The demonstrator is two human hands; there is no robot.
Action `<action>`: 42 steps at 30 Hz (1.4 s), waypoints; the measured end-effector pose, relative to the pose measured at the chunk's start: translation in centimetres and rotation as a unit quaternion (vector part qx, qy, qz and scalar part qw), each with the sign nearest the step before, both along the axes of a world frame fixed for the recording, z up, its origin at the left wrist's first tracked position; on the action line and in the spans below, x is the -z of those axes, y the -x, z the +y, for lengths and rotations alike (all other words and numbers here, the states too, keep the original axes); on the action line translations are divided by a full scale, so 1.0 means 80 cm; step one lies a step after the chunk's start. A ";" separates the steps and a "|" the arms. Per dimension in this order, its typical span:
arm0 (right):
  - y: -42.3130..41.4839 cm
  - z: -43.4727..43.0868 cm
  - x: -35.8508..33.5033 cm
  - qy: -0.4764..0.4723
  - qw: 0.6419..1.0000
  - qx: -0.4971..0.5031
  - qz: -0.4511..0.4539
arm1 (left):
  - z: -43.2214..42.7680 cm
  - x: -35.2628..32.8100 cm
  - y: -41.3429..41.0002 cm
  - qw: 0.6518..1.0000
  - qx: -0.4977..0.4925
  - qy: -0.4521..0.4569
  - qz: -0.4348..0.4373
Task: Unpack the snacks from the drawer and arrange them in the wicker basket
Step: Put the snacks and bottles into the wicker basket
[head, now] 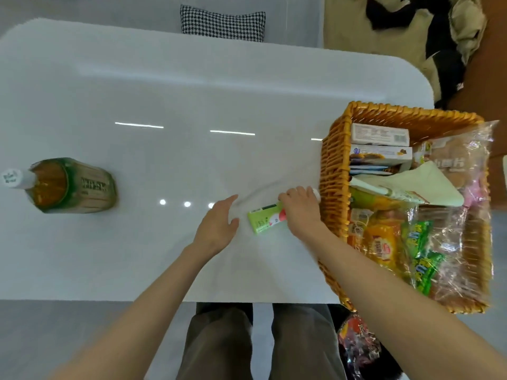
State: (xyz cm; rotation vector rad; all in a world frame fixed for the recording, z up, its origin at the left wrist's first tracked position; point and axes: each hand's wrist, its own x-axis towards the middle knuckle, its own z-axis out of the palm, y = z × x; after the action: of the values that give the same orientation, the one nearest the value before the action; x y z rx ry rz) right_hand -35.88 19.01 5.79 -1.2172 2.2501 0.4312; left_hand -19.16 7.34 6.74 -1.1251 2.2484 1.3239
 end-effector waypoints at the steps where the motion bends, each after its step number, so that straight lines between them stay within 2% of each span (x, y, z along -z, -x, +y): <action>1: -0.001 -0.002 0.009 -0.019 1.000 -0.003 0.011 | -0.001 0.006 -0.003 1.000 0.009 -0.007 -0.001; 3: -0.004 -0.003 0.027 -0.027 0.999 -0.013 0.024 | -0.004 0.018 -0.007 0.999 0.028 -0.020 0.005; 6: -0.013 -0.007 0.037 0.033 0.999 -0.035 0.016 | -0.010 0.032 -0.006 0.998 0.055 -0.025 0.023; 10: -0.030 -0.009 0.010 0.137 0.989 -0.055 -0.003 | -0.013 0.032 -0.004 0.987 0.140 0.082 0.006; 13: -0.037 -0.007 -0.030 0.205 0.976 -0.060 0.033 | -0.022 0.016 -0.004 0.979 0.157 0.128 0.038; 15: -0.036 -0.004 -0.061 0.266 0.962 -0.036 0.052 | -0.034 -0.004 -0.003 0.978 0.159 0.125 0.043; 17: -0.033 0.000 -0.097 0.333 0.941 0.059 0.002 | -0.045 -0.031 -0.004 0.986 0.126 0.096 0.053; 18: -0.033 0.000 -0.114 0.360 0.920 0.144 -0.062 | -0.049 -0.045 -0.005 0.990 0.107 0.071 0.064; 19: -0.033 -0.001 -0.132 0.383 0.881 0.237 -0.146 | -0.052 -0.059 -0.005 0.991 0.094 0.048 0.078; 21: -0.034 -0.004 -0.163 0.406 0.768 0.390 -0.306 | -0.054 -0.087 0.000 0.990 0.090 0.013 0.105; 22: -0.034 -0.006 -0.176 0.408 0.724 0.430 -0.352 | -0.055 -0.100 0.007 0.989 0.090 0.004 0.115; 24: -0.033 -0.006 -0.200 0.413 0.684 0.457 -0.392 | -0.053 -0.121 0.022 0.987 0.095 -0.022 0.127; 26: -0.031 0.002 -0.219 0.442 0.670 0.468 -0.370 | -0.048 -0.138 0.035 0.983 0.125 -0.051 0.128; 28: -0.019 0.017 -0.237 0.477 0.668 0.486 -0.301 | -0.041 -0.152 0.045 0.981 0.141 -0.070 0.113; 31: 0.017 0.053 -0.265 0.513 0.655 0.516 -0.204 | -0.032 -0.165 0.067 0.986 0.127 -0.040 0.097; 36: 0.086 0.116 -0.300 0.506 0.681 0.523 -0.079 | 0.000 -0.185 0.134 0.986 0.137 0.017 0.089; 39: 0.129 0.140 -0.304 0.501 0.690 0.521 -0.035 | 0.032 -0.191 0.186 0.981 0.160 0.028 0.105; 42: 0.179 0.149 -0.291 0.502 0.691 0.517 -0.047 | 0.063 -0.182 0.243 0.976 0.192 0.045 0.096</action>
State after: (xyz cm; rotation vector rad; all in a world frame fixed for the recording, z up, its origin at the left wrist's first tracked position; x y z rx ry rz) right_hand -50.17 30.96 29.07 -0.0712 2.6243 -1.4043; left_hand -38.57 12.40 21.32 -0.5611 2.5220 1.2221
